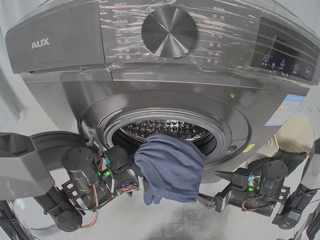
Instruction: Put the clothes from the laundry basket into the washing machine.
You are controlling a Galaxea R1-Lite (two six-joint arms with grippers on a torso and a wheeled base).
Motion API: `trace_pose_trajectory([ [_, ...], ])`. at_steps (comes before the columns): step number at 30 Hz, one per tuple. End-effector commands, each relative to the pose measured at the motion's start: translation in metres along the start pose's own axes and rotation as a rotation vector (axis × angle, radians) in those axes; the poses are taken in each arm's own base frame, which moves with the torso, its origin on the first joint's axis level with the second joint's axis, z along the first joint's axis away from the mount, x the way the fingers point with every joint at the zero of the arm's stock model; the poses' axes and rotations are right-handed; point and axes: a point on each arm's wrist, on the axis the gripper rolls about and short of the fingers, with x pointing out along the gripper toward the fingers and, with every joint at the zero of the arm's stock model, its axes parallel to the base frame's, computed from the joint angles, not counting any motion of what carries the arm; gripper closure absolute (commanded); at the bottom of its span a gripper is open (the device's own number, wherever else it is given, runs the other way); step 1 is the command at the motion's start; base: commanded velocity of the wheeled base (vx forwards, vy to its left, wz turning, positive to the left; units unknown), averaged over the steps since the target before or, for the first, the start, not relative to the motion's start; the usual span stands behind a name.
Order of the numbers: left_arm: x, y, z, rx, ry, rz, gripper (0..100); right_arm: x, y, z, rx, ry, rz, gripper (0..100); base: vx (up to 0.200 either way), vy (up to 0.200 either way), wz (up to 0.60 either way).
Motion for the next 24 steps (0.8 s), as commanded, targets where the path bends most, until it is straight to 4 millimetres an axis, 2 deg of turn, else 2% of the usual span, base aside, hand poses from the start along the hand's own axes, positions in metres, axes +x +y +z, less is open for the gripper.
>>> trace_pose_trajectory([
  [1, 0.019, -0.008, -0.019, -0.004, 0.04, 0.01, 100, -0.001, 0.002, 0.001, -0.001, -0.008, 0.006, 0, 0.0, 0.0, 0.0],
  [5, 0.057, -0.003, -0.03, -0.02, 0.002, 0.04, 100, -0.002, 0.001, -0.001, -0.001, 0.005, 0.004, 0, 0.0, 0.0, 0.0],
  [10, 0.089, 0.013, -0.039, -0.027, -0.049, 0.1, 100, -0.003, 0.003, -0.002, 0.0, 0.013, 0.013, 0, 0.0, 0.0, 0.0],
  [11, 0.089, 0.013, -0.039, -0.027, -0.049, 0.1, 100, -0.003, 0.003, -0.002, 0.0, 0.013, 0.013, 0, 0.0, 0.0, 0.0],
  [17, 0.119, 0.026, -0.047, -0.055, -0.101, 0.148, 100, -0.004, 0.003, -0.001, -0.003, 0.007, 0.012, 0, 0.0, 0.0, 0.0],
  [24, 0.153, 0.042, -0.046, -0.054, -0.135, 0.189, 100, -0.004, 0.003, -0.001, -0.003, 0.007, 0.012, 0, 0.0, 0.0, 0.0],
])
